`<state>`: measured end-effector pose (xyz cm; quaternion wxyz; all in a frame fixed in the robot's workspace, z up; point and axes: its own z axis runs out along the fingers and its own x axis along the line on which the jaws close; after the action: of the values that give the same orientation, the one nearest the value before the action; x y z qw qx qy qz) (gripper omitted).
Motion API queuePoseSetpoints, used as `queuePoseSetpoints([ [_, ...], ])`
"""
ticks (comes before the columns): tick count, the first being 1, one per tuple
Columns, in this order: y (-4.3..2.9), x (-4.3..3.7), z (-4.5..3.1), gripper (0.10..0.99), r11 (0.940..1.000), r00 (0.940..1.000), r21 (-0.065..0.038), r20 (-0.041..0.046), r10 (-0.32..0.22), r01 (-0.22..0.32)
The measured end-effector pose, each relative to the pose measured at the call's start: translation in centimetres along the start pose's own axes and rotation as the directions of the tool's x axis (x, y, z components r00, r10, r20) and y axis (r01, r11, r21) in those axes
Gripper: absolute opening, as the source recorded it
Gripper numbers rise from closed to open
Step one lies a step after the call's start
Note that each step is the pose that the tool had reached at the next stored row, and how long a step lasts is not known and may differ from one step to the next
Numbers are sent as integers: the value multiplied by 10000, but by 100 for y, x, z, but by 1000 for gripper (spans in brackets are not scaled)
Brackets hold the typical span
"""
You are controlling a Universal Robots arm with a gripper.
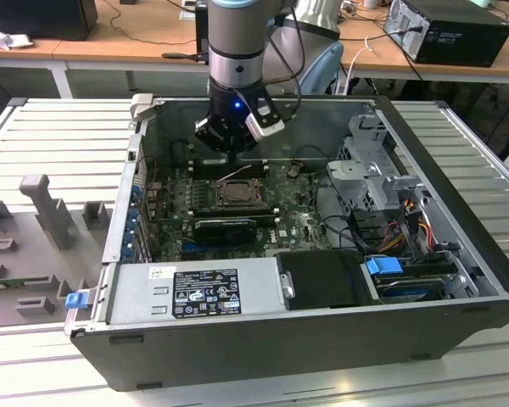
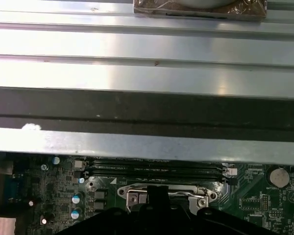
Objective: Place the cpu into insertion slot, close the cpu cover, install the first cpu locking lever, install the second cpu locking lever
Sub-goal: 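Install the first cpu locking lever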
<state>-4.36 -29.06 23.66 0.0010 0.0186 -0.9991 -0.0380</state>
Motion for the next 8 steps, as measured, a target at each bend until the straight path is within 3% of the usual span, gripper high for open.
queuePoseSetpoints([
  [6, 12, -69, 51, 106, 10000, 10000, -78, 2, -8, 8],
  [8, 11, -79, 57, 106, 9999, 10000, -159, 3, -16, 16],
])
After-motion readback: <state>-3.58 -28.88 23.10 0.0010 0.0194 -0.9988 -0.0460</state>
